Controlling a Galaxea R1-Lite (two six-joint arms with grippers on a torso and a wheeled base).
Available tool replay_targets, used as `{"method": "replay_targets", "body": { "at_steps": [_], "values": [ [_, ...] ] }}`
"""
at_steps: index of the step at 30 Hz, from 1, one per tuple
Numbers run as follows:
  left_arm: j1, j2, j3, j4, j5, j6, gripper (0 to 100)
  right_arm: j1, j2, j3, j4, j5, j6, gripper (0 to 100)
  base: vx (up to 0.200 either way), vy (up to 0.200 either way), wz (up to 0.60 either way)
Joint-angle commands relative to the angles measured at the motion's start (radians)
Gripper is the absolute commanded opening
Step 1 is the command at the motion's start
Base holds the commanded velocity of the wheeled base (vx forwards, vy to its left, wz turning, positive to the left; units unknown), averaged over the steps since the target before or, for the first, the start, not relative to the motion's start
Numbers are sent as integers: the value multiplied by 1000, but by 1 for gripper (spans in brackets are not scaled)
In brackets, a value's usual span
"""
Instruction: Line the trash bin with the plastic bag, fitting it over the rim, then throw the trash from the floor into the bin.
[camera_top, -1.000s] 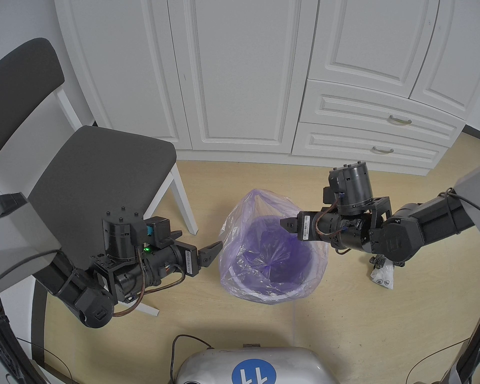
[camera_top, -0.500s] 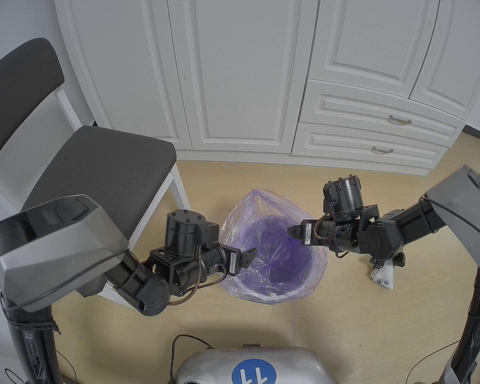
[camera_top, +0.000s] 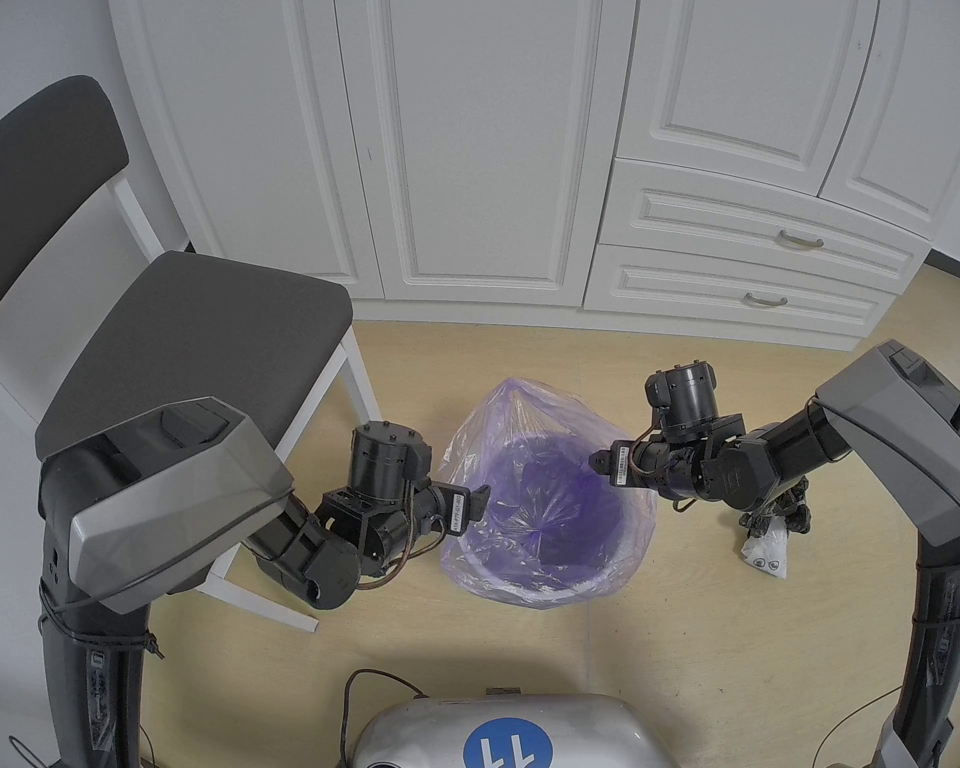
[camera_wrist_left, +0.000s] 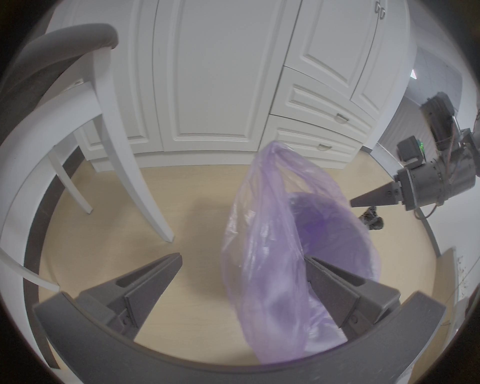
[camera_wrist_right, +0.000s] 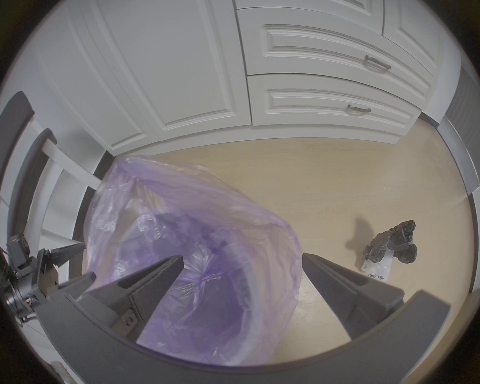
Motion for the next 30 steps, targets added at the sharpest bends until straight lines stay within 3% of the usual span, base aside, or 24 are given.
{"method": "replay_targets", "body": {
  "at_steps": [1,15,21,30],
  "values": [
    [58,8,-10,5,0,27,100,-24,25,-22,0,-1,1,100,0,0,0],
    [132,73,-128,33,4,25,100,-94,125,-120,-2,-7,13,100,0,0,0],
    [130,153,-214,31,66,-21,100,-107,175,-167,-5,-8,45,100,0,0,0],
    [129,185,-257,18,67,-75,100,-134,249,-232,-6,-4,83,100,0,0,0]
  ]
}}
